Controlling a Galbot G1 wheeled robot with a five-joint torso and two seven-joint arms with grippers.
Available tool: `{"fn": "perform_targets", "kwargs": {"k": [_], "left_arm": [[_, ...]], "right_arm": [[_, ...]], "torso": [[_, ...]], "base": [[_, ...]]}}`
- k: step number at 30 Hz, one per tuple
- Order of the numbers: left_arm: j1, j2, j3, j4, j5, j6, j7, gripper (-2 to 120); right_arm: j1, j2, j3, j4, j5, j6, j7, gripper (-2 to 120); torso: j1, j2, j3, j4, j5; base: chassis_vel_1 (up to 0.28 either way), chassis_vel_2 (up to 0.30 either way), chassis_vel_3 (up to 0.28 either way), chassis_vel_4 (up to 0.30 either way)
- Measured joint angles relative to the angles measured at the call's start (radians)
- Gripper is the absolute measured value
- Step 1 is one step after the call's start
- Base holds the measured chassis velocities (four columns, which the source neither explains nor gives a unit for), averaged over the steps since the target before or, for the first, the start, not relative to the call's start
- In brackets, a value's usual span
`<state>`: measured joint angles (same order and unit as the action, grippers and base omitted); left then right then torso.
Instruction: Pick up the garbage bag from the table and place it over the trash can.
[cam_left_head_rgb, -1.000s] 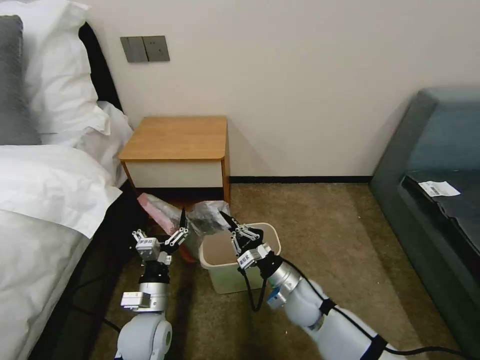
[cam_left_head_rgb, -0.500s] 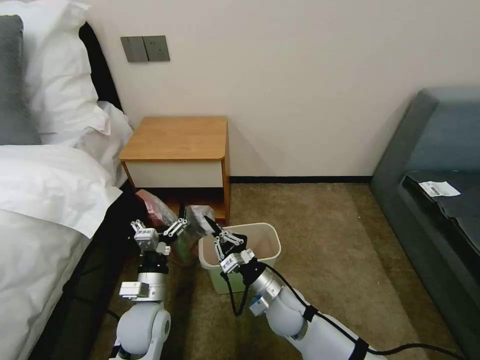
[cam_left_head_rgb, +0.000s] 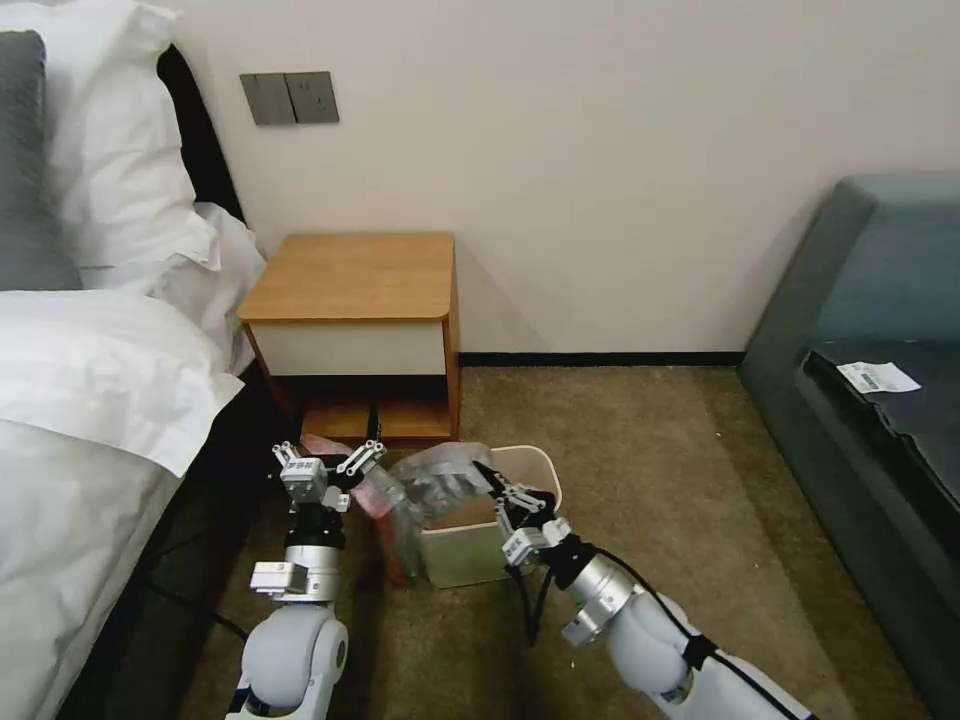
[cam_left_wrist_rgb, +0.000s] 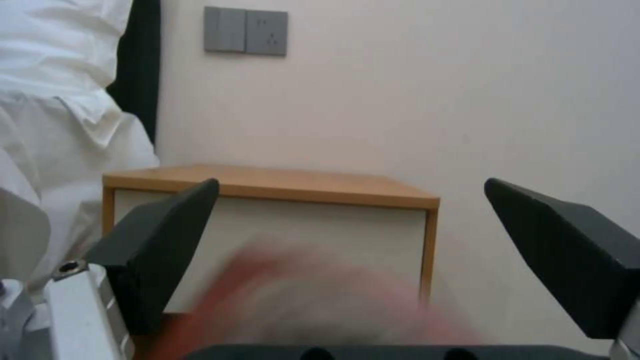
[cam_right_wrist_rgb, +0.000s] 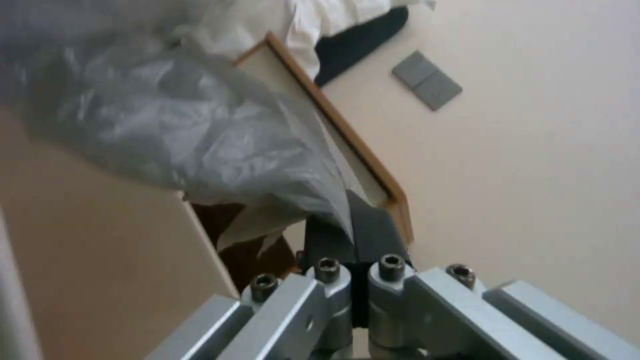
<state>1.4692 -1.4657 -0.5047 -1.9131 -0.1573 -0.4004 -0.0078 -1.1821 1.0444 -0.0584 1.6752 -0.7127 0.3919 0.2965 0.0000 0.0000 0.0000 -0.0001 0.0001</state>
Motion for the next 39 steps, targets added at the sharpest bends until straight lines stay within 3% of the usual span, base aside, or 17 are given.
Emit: {"fn": "perform_targets", "kwargs": {"k": [14, 22, 30, 39], "left_arm": [[0.018, 0.004, -0.007, 0.000, 0.000, -0.016, 0.000, 99], [0.030, 0.005, -0.006, -0.017, 0.005, -0.021, 0.002, 99], [0.026, 0.004, -0.003, -0.018, 0.007, -0.020, 0.002, 99], [0.051, 0.035, -0.001, -0.046, -0.016, 0.017, 0.002, 99]], "right_arm": [[-0.019, -0.062, 0.008, -0.007, 0.006, -0.011, -0.047, 0], [0.004, -0.050, -0.012, -0.046, 0.047, -0.018, -0.058, 0], [0.062, -0.057, -0.078, -0.059, 0.182, -0.069, -0.106, 0], [0.102, -0.088, -0.101, -0.036, 0.288, -0.117, -0.162, 35]], "torso": [[0.000, 0.000, 0.000, 0.0001, -0.0002], [0.000, 0.000, 0.000, 0.0001, 0.0000], [0.000, 0.000, 0.000, 0.0002, -0.0001], [0.000, 0.000, 0.000, 0.0001, -0.0001]], "base": [[0.000, 0.000, 0.000, 0.000], [0.000, 0.000, 0.000, 0.000], [0.000, 0.000, 0.000, 0.000], [0.000, 0.000, 0.000, 0.000]]}}
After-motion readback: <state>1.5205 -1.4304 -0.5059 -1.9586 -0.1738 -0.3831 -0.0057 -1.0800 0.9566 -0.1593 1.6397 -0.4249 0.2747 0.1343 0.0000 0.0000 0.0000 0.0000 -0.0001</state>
